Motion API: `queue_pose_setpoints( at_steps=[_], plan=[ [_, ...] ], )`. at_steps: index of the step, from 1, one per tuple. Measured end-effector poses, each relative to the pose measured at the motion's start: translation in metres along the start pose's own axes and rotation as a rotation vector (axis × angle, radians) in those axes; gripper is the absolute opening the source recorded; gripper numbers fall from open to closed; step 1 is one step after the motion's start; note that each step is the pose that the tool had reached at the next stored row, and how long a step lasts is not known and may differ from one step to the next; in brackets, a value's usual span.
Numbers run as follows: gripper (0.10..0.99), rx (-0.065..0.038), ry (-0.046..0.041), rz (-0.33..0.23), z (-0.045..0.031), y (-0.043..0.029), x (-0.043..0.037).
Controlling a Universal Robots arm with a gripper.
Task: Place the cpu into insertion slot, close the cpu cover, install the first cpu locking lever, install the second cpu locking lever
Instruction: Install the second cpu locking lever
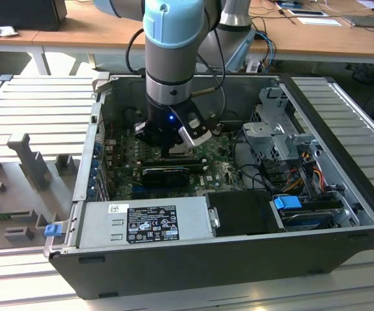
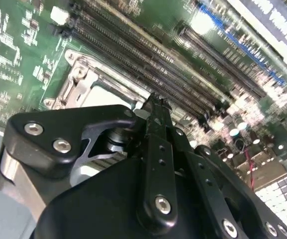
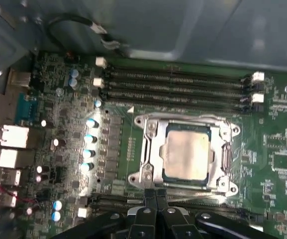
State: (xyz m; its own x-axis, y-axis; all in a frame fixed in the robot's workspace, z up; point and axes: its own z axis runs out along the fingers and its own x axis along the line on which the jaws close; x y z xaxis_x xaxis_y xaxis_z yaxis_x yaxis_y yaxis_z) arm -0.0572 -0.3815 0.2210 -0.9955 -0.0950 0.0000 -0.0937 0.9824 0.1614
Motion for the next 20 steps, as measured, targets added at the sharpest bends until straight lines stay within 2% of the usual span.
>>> queue_pose_setpoints(
  at_steps=[3, 7, 9, 11, 12, 14, 15, 18, 19, 20],
  plan=[
    [0.106, -0.018, -0.0017, 0.0, -0.0008, -0.0051, 0.0009],
    [0.106, -0.022, -0.002, -0.001, -0.0015, -0.0092, 0.0021],
    [0.106, -0.031, -0.0029, -0.001, -0.002, -0.0126, 0.0037],
    [0.106, -0.069, -0.0064, -0.001, -0.0023, -0.0143, 0.0096],
    [0.106, -0.079, -0.0074, -0.002, -0.0014, -0.0145, 0.0105],
    [0.106, -0.082, -0.0078, -0.001, 0.0015, -0.0152, 0.0107],
    [0.106, -0.087, -0.0081, -0.001, 0.0028, -0.016, 0.012],
    [0.106, -0.119, -0.0112, -0.002, 0.0035, -0.0199, 0.0134],
    [0.106, -0.133, -0.0126, -0.002, 0.0035, -0.0215, 0.0136],
    [0.106, -0.14, -0.0133, -0.002, 0.0036, -0.0227, 0.0137]
  ],
)
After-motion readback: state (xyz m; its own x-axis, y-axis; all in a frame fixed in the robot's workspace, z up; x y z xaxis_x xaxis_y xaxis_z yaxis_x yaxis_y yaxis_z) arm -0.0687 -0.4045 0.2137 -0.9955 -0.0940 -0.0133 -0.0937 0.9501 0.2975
